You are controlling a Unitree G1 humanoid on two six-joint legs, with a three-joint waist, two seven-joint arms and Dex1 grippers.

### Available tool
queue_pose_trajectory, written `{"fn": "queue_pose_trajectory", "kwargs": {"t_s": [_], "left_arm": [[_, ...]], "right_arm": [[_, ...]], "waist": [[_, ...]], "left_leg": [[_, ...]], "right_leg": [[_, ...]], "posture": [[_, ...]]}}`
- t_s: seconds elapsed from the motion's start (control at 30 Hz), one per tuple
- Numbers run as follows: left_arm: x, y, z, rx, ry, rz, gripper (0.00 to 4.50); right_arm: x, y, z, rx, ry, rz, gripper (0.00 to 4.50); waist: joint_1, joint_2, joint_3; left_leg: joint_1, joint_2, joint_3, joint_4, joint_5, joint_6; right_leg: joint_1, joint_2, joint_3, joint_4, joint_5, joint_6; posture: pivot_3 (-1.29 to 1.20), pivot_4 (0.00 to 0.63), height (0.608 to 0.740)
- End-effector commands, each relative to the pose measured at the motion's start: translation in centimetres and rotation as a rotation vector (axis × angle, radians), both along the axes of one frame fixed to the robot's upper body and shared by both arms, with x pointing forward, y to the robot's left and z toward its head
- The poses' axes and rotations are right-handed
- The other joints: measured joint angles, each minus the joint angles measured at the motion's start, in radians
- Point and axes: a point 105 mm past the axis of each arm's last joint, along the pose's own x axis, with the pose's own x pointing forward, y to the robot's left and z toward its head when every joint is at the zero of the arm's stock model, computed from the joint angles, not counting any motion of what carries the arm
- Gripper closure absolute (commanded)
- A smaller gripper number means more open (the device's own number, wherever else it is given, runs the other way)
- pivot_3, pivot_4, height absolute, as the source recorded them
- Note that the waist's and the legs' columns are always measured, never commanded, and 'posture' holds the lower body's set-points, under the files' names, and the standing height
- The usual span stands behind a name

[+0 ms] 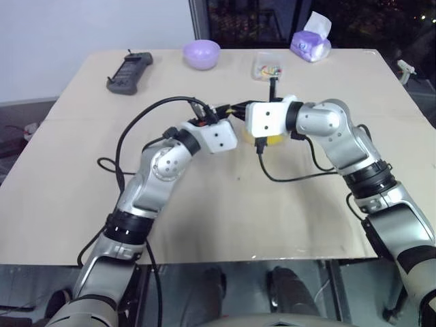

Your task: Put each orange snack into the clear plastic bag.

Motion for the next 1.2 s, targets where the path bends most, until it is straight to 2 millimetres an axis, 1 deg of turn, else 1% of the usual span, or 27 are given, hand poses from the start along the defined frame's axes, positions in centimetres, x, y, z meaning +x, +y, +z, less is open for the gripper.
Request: {"fn": "queue_pose_trajectory", "kwargs": {"t_s": [0.03, 0.33, 0.53, 0.73, 0.87, 0.97, 1.2], "left_arm": [[-0.6, -0.1, 1.0, -0.005, -0.047, -0.013, 4.50], [0.0, 1.5, 0.7, 0.004, -0.042, 0.032, 4.50], [0.3, 2.2, 0.6, 0.016, -0.044, 0.048, 4.50], [0.5, 2.7, 0.6, 0.024, -0.046, 0.058, 4.50], [0.8, 3.2, 0.6, 0.029, -0.047, 0.069, 4.50], [0.9, 3.3, 0.5, 0.031, -0.048, 0.070, 4.50], [1.0, 3.4, 0.5, 0.035, -0.048, 0.069, 4.50]], "right_arm": [[0.2, -0.6, 2.2, 0.036, -0.067, -0.017, 4.36], [0.7, -2.0, 1.9, 0.041, -0.050, -0.056, 4.36], [0.6, -3.0, 1.8, 0.065, -0.020, -0.073, 4.36], [0.5, -4.5, 1.8, 0.081, 0.002, -0.108, 4.36], [0.9, -6.0, 1.9, 0.086, 0.006, -0.155, 4.36], [1.0, -6.7, 1.9, 0.087, 0.008, -0.174, 4.36], [1.1, -8.9, 2.1, 0.094, 0.030, -0.234, 4.36]], "waist": [[0.000, 0.000, 0.000], [0.000, 0.000, 0.000], [0.000, 0.000, 0.000], [0.001, 0.000, 0.000], [0.001, 0.000, 0.000], [0.000, 0.000, 0.000], [0.001, 0.000, 0.000]], "left_leg": [[0.000, 0.000, 0.000, 0.000, 0.000, 0.000], [0.000, 0.000, 0.000, 0.000, 0.000, 0.000], [0.000, 0.000, 0.000, 0.000, 0.000, 0.000], [0.000, 0.000, 0.000, 0.000, 0.000, 0.000], [0.000, 0.000, 0.000, 0.000, 0.000, 0.000], [0.000, 0.000, 0.000, 0.000, 0.000, 0.000], [0.000, 0.000, 0.000, 0.000, 0.000, 0.000]], "right_leg": [[0.000, 0.000, 0.000, 0.000, 0.000, 0.000], [0.000, 0.000, 0.000, 0.000, 0.000, 0.000], [0.000, 0.000, 0.000, 0.000, 0.000, 0.000], [0.000, 0.000, 0.000, 0.000, 0.000, 0.000], [0.000, 0.000, 0.000, 0.000, 0.000, 0.000], [0.000, 0.000, 0.000, 0.000, 0.000, 0.000], [0.000, 0.000, 0.000, 0.000, 0.000, 0.000]], "posture": [[0.00, 0.150, 0.740], [0.00, 0.150, 0.740], [0.00, 0.150, 0.740], [0.00, 0.150, 0.740], [0.00, 0.150, 0.740], [0.00, 0.150, 0.740], [0.00, 0.150, 0.740]]}}
